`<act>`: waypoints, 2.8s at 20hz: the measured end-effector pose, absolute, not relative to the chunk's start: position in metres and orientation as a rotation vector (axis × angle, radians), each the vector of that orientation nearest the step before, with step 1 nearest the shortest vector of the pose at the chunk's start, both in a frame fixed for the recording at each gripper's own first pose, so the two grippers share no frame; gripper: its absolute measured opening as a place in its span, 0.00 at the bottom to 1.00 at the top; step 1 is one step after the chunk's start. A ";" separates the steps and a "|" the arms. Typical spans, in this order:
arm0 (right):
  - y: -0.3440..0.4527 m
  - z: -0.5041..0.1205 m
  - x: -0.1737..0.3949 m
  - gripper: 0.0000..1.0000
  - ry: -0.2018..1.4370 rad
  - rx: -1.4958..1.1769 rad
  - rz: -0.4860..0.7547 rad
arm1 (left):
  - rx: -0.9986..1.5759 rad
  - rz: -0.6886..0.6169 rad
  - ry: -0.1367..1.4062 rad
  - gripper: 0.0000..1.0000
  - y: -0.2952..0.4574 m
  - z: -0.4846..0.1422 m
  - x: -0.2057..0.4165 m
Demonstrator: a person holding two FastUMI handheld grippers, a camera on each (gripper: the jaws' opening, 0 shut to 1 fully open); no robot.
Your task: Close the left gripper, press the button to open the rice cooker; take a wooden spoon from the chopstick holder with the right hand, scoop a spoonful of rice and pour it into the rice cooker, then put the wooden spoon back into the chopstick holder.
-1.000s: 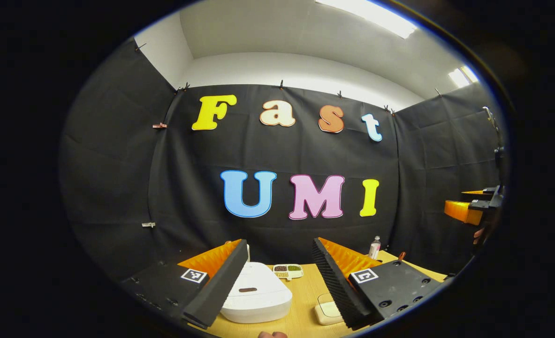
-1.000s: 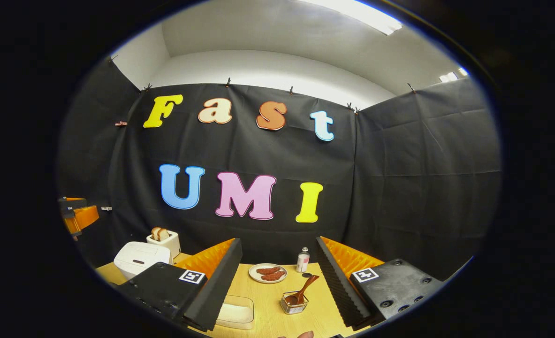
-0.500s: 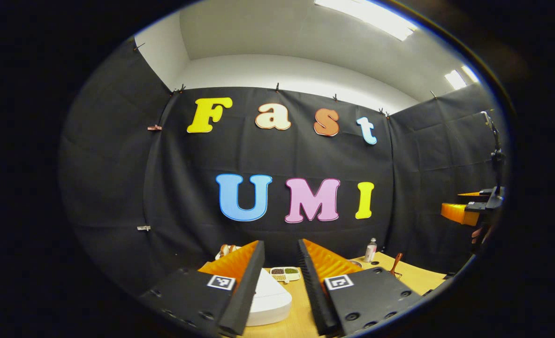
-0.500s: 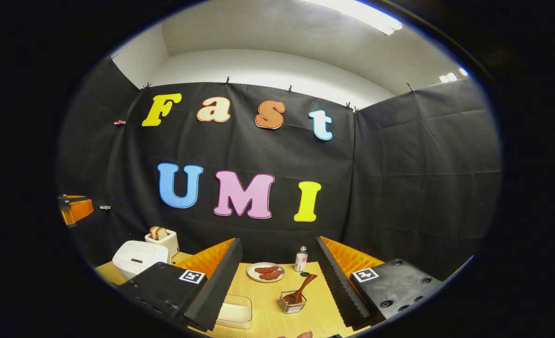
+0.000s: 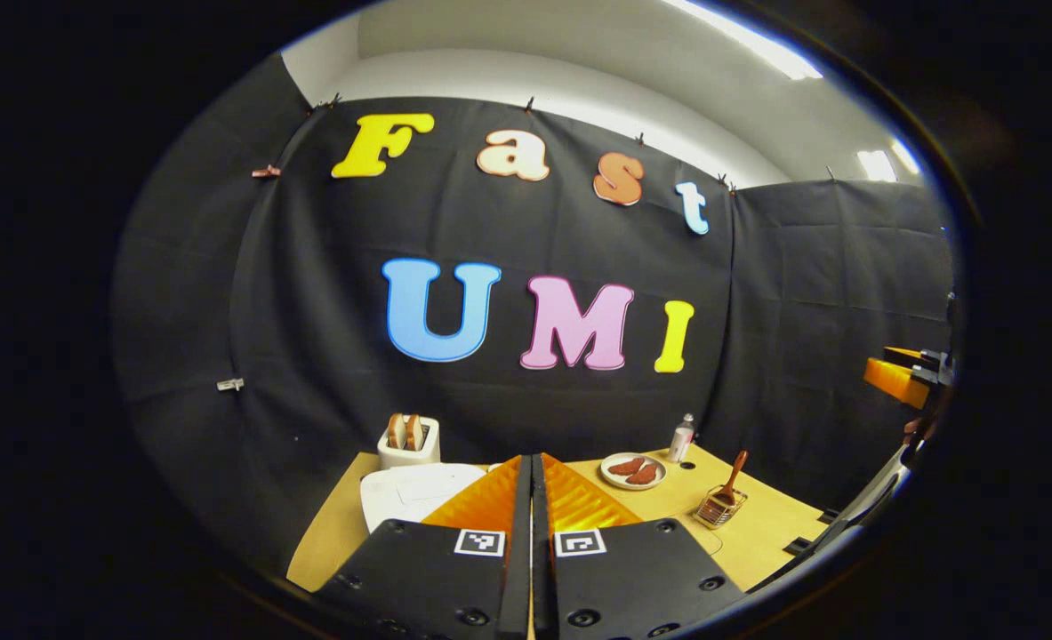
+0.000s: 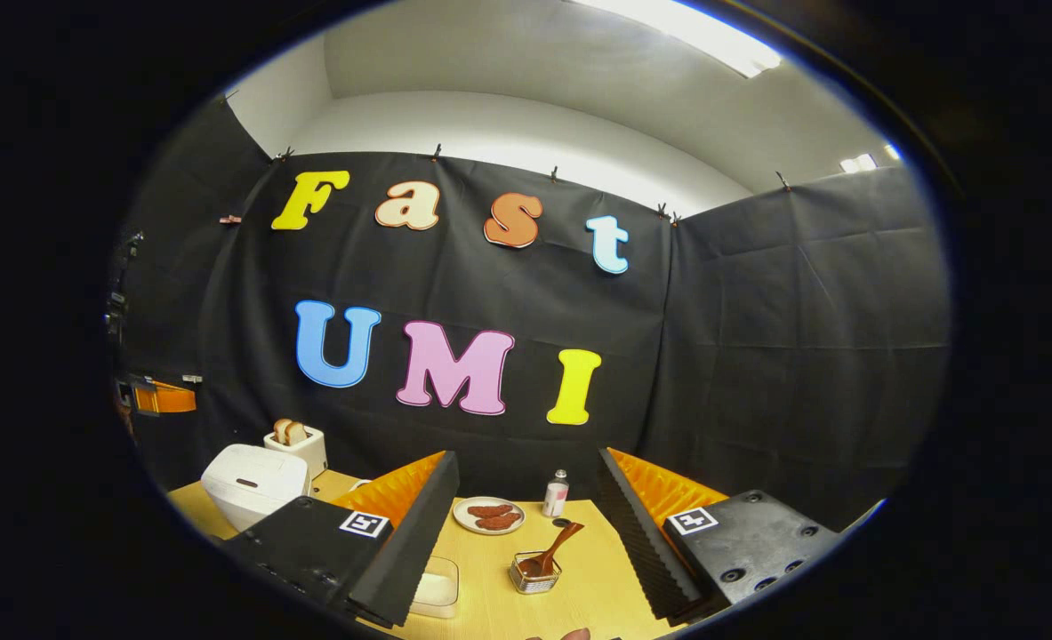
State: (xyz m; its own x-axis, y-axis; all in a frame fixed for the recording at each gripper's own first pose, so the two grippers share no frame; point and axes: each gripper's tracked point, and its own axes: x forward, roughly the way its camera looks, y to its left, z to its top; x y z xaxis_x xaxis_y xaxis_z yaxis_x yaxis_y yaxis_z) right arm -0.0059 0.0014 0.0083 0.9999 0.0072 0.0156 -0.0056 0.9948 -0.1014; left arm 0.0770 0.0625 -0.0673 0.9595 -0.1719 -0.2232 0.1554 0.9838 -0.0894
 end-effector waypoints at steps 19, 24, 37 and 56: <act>-0.045 -0.018 -0.026 0.98 0.066 -0.081 -0.124 | -0.220 -0.190 0.773 0.06 0.109 -0.268 0.157; -0.048 -0.023 -0.025 0.98 0.074 -0.077 -0.130 | -0.160 -0.210 0.803 0.06 0.104 -0.278 0.160; -0.048 -0.022 -0.024 0.98 0.065 -0.058 -0.132 | -0.173 -0.240 0.914 0.07 0.103 -0.284 0.146; -0.053 -0.028 -0.015 0.98 0.049 -0.080 -0.073 | 0.198 -0.098 0.277 0.68 0.109 -0.084 0.183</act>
State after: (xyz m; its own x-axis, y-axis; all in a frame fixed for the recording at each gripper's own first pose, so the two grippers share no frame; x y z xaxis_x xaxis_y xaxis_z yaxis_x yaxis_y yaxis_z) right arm -0.0150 -0.0531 -0.0284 0.9961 -0.0747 -0.0462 0.0708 0.9942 -0.0815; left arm 0.1828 0.1093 -0.0839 0.9573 -0.0693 -0.2806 0.1234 0.9759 0.1801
